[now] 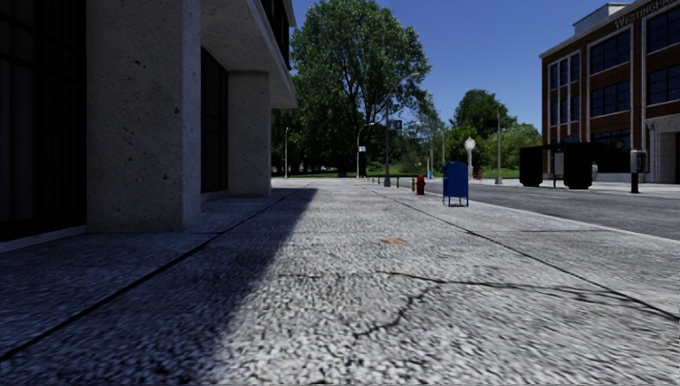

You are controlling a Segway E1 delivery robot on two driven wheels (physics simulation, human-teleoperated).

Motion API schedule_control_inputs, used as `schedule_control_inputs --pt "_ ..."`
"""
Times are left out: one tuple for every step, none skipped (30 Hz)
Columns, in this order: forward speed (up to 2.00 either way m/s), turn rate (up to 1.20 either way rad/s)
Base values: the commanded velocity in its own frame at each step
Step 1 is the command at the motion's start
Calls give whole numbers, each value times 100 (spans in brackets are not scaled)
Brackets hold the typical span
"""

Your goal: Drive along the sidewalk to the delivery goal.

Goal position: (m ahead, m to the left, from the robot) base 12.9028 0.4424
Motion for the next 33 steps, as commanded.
schedule_control_inputs --pt "200 0" --pt "200 3" --pt "200 3" --pt "200 14" --pt "200 23" --pt "200 25" --pt "200 25" --pt "200 25" --pt "200 22" --pt "200 7" --pt "200 0" --pt "200 0" --pt "200 0" --pt "200 0" --pt "200 0" --pt "200 0" --pt "200 0" --pt "200 0" --pt "200 0" --pt "200 0" --pt "200 0" --pt "200 0" --pt "200 0" --pt "200 0" --pt "200 0" --pt "200 0" --pt "200 0" --pt "200 0" --pt "200 0" --pt "200 0" --pt "200 0" --pt "200 0" --pt "200 0"
